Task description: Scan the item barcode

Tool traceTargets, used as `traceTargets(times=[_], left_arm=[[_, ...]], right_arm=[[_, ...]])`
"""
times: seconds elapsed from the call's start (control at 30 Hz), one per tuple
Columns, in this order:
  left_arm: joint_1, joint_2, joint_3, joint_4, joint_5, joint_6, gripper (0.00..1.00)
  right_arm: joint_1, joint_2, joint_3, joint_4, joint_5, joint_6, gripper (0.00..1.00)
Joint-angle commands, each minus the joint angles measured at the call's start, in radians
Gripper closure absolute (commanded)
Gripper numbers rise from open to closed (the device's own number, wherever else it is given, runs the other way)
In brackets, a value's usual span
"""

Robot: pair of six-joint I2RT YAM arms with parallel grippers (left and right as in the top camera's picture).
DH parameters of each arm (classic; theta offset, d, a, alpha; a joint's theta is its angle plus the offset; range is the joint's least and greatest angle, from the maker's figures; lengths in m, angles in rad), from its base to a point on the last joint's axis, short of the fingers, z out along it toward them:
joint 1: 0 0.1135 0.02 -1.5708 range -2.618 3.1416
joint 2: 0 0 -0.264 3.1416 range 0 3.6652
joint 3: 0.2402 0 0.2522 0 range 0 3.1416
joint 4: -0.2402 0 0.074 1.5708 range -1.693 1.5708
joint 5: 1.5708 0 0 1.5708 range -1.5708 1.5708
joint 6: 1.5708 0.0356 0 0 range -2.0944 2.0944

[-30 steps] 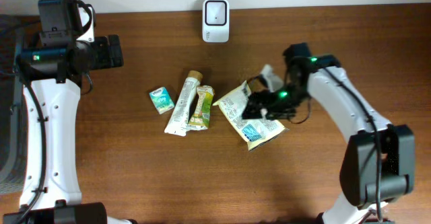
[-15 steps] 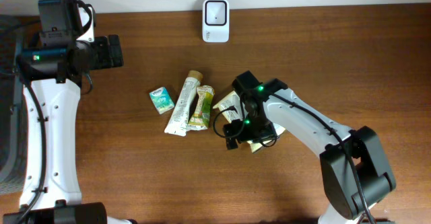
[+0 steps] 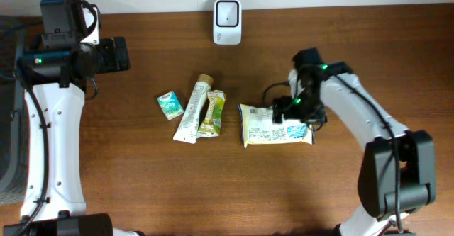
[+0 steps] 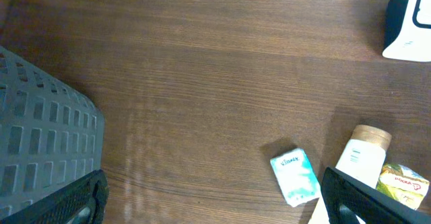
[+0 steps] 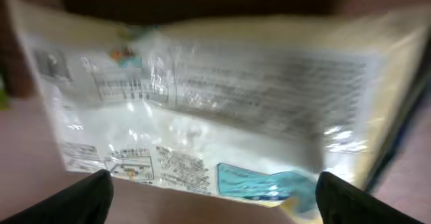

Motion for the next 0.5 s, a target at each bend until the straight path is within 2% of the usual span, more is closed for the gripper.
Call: traceTargets(times=[0.0,0.07,0.2,0.37,0.47], left_arm=[[0.002,-0.016,0.003,0.001,-0.007,-0.010,0.01],[0.002,-0.016,0.003,0.001,-0.008,-0.010,0.01],[0.002,-0.016,0.003,0.001,-0.008,-0.010,0.01],[0.002,-0.016,0.003,0.001,-0.007,-0.010,0.01],[0.001,-0.017,0.003,0.001,-0.008,-0.010,0.01]], right_arm=[[-0.140,-0.031,0.026,-0.008,-0.071,-0.063,0.01],[-0.236,-0.017,0.010,-0.024,-0.165,-0.174,0.01],[-0.290,0.018,-0.058,0.004,-0.328,-0.287,0.01],[-0.249,0.119,-0.133,0.129,-0.432,-0.288,0.01],[-0.137,0.212,-0.133,0.235,-0.483,-0.287,0.01]])
